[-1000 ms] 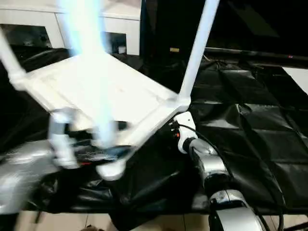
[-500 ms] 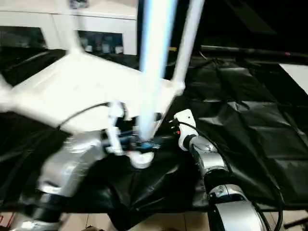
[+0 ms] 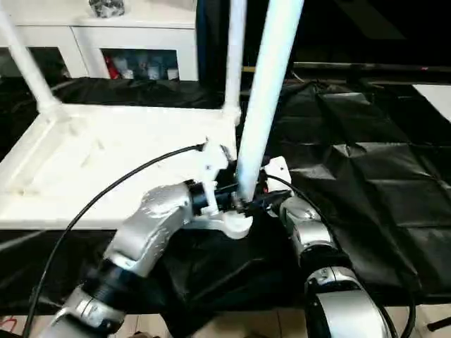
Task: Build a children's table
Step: Rotate table base, then rotate leg to tighten
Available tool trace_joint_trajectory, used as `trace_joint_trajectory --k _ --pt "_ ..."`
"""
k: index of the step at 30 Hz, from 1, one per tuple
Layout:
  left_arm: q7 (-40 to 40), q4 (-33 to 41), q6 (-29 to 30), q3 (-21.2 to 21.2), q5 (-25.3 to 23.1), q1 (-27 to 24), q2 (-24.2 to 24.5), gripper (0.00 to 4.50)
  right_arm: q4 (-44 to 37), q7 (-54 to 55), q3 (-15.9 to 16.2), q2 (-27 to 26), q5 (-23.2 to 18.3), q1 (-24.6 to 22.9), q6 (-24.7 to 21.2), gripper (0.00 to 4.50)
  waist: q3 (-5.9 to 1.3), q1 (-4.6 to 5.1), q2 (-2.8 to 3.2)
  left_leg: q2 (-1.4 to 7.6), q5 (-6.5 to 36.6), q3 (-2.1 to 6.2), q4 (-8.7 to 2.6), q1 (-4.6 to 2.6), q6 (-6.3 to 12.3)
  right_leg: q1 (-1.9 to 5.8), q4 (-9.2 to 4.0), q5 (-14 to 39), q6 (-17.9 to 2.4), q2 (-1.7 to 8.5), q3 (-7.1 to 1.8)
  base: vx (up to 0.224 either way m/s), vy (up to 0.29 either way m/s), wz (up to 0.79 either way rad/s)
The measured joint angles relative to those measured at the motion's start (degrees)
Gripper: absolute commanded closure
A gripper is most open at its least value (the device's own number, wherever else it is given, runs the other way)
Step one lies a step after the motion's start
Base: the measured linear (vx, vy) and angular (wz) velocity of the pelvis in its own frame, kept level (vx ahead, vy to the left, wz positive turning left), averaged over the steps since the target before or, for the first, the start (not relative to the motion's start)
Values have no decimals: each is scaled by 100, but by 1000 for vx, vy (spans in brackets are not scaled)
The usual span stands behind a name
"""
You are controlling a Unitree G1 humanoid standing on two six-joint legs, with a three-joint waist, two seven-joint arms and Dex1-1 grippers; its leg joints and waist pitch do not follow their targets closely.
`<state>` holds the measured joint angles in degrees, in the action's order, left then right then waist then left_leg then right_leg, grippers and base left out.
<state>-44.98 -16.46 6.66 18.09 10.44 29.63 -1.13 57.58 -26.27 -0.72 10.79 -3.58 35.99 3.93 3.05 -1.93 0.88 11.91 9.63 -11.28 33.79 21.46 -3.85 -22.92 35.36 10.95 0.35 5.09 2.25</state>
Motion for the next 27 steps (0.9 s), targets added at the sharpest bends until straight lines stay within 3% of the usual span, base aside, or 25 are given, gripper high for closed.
trace_joint_trajectory --k 8,9,12,18,23,27 --pt "-1855 -279 200 -100 392 68 1255 8 -626 -1378 29 712 -132 -308 -10 73 -12 -105 74 1 1 -2 1 2 2 0 -1 0 0 0 3 0 0 0" --pt "-2131 -414 161 -63 379 93 1441 33 -800 -1638 76 835 -145 -409 -26 73 -14 -122 82 1 1 -4 2 2 3 0 -1 0 0 1 2 0 0 0" --pt "-2581 -818 29 57 286 248 1705 42 -1148 -2206 193 1070 -194 -608 -153 73 -9 -170 93 -1 1 -4 7 4 3 2 1 0 0 6 4 0 0 0" --pt "-2704 -1668 -382 254 -191 755 1755 81 -2075 -3180 501 1764 -292 -969 -421 73 -7 -250 108 -4 3 -10 14 4 8 8 0 -4 -6 13 2 0 0 0" --pt "-2823 -2100 -434 488 -461 925 1744 121 -2926 -3779 502 2327 -380 -1261 -898 73 -7 -284 109 -2 3 -8 12 3 8 5 0 -4 -5 10 2 0 0 0" --pt "-2972 -2427 -573 548 -575 1026 1695 159 -3623 -4188 500 2627 -688 -1520 -1415 73 -7 -314 109 -2 3 -6 11 6 9 4 -5 -3 -5 10 4 0 0 0"
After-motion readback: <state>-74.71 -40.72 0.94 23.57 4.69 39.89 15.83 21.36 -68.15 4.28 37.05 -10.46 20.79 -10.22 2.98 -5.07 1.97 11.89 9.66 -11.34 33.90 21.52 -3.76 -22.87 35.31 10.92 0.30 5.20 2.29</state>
